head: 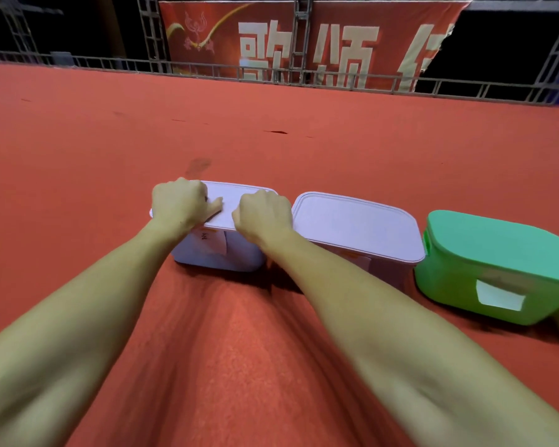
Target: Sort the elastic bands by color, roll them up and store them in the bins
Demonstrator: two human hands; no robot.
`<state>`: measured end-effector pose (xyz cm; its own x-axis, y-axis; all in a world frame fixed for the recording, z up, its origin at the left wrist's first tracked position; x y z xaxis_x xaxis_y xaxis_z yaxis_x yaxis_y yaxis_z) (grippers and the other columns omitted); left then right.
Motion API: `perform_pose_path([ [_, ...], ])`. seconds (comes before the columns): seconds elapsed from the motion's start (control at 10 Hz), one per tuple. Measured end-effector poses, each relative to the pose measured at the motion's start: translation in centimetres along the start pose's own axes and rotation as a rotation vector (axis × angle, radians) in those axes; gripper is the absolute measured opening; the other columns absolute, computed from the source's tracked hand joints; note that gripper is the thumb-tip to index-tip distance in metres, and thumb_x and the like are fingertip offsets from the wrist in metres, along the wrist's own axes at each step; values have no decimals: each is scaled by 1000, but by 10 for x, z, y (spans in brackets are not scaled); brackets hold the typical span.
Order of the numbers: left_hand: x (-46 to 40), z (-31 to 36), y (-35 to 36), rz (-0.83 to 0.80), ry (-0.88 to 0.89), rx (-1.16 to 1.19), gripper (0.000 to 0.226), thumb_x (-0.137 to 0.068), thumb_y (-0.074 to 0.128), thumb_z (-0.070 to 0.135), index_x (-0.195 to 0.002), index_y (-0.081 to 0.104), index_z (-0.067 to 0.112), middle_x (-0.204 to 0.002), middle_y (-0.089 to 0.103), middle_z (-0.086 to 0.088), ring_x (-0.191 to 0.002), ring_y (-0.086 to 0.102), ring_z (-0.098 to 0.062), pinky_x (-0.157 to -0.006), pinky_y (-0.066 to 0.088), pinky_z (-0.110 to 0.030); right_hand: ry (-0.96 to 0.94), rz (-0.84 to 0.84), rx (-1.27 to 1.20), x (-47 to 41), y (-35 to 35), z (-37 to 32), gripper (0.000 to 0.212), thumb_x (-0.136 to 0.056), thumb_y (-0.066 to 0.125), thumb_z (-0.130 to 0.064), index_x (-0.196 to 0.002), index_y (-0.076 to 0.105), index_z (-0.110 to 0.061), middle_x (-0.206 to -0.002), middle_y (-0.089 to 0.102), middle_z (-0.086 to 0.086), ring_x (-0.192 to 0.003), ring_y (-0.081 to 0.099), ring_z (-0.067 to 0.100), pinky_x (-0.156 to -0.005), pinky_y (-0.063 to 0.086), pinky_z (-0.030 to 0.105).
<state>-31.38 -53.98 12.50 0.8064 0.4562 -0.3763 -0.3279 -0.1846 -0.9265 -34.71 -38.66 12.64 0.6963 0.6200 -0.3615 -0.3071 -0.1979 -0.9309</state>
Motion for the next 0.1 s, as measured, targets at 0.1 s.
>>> perform_pose_path([
  [0.1, 12, 7, -20, 50, -72, 94, 32, -90, 66, 49, -95, 82, 22, -92, 75, -15, -87, 71, -41, -73, 45, -37, 1, 31, -75, 13, -9, 23, 38, -100, 51, -37, -121, 69, -11, -119, 72, 16, -112, 62, 40, -75, 40, 41],
])
Point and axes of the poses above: each hand's wrist, its own x-axis away from the middle knuckle, its own y-axis out of the palm, z = x × y, the point moved 9 cm from there along -x, towards the middle knuckle
